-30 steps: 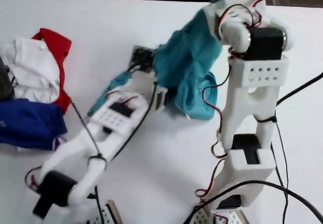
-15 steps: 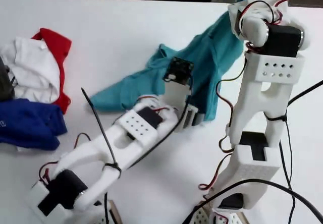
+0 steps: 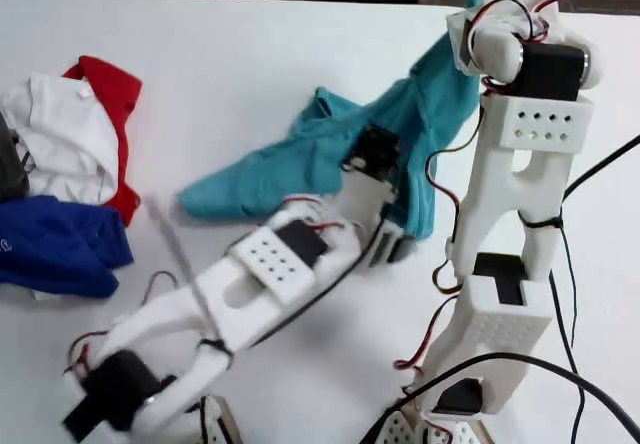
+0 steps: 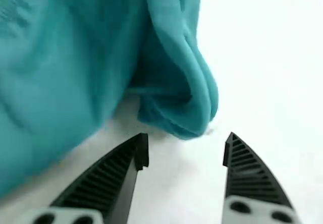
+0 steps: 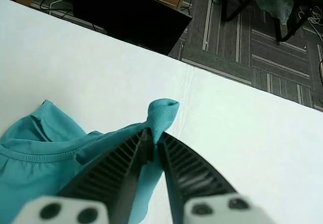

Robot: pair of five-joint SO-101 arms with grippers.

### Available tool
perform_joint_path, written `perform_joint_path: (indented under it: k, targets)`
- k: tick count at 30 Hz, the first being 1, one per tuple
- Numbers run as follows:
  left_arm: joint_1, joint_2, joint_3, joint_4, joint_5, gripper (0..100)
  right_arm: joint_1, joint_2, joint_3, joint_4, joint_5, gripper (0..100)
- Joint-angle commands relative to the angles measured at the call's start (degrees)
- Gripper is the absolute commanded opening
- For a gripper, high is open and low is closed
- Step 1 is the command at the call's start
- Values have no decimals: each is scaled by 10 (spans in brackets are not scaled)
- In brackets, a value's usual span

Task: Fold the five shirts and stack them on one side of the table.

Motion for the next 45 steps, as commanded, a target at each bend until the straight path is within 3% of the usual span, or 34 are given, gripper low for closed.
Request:
perform_joint_path:
  k: [1, 9, 21, 27, 32, 37, 45]
  targets:
    - [-11, -71, -21, -3, -5, 264, 7, -5, -7, -21, 4, 20]
    - [9, -21, 37, -105, -4, 264, 7, -4, -7, -26, 4, 20]
    - [45, 181, -38, -162, -6, 264, 7, -7, -7, -23, 4, 20]
    - [-4, 263, -95, -156, -8, 229, 7, -7, -7, -17, 4, 20]
    - [-45, 271, -103, -156, -9, 15, 7, -5, -7, -15, 4, 20]
    - [-92, 270, -100, -151, -9, 26, 7, -4, -4, -15, 4, 20]
    - [-175, 143, -103, -43, -9, 25, 48, -4, -7, -33, 1, 20]
